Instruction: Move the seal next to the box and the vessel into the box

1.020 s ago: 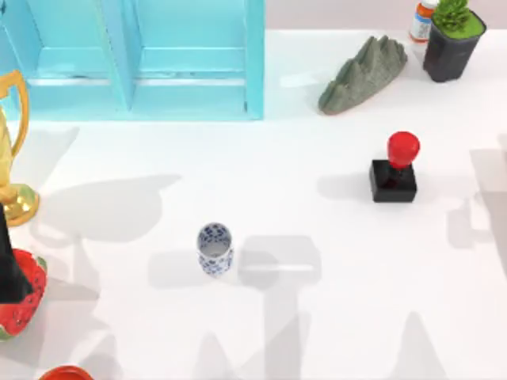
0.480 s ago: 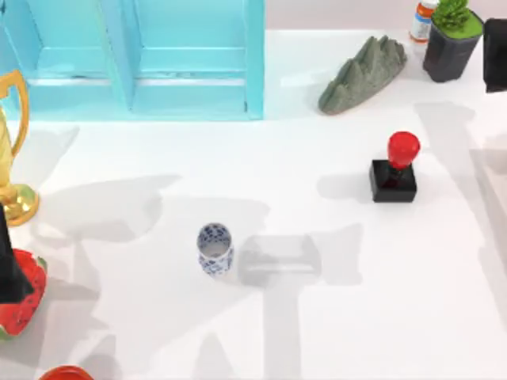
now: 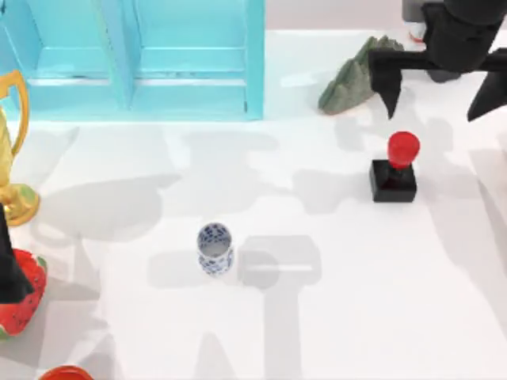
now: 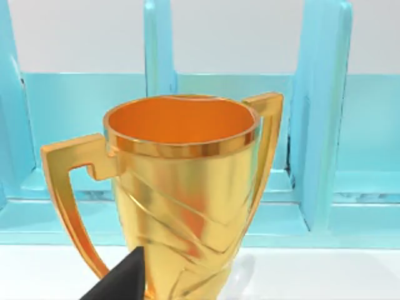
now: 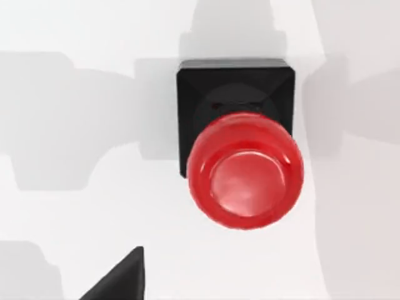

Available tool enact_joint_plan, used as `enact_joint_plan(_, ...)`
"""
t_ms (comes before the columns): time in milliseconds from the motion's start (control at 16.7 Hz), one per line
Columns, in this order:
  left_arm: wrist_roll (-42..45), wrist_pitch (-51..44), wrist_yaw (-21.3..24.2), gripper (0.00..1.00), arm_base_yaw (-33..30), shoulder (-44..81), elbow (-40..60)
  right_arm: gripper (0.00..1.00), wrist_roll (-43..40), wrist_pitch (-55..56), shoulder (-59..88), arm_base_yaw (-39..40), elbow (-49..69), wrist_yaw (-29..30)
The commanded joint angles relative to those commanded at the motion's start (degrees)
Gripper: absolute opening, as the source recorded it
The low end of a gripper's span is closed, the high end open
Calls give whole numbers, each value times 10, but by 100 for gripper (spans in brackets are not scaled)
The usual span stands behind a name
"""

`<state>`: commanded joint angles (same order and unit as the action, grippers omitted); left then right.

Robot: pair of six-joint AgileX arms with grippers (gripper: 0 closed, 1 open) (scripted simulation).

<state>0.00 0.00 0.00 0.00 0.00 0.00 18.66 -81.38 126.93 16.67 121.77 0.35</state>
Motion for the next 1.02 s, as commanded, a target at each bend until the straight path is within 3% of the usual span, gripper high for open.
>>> enact_joint_plan(240, 0, 0, 0, 100, 0, 0, 0, 100, 8, -34, 65, 16, 64, -1)
enact_joint_plan(600, 0, 0, 0, 100, 0, 0, 0, 100, 8, -31, 65, 14, 62, -1)
enact_joint_plan(1020, 0, 0, 0, 100, 0, 0, 0, 100, 9, 115, 66, 17, -82, -1)
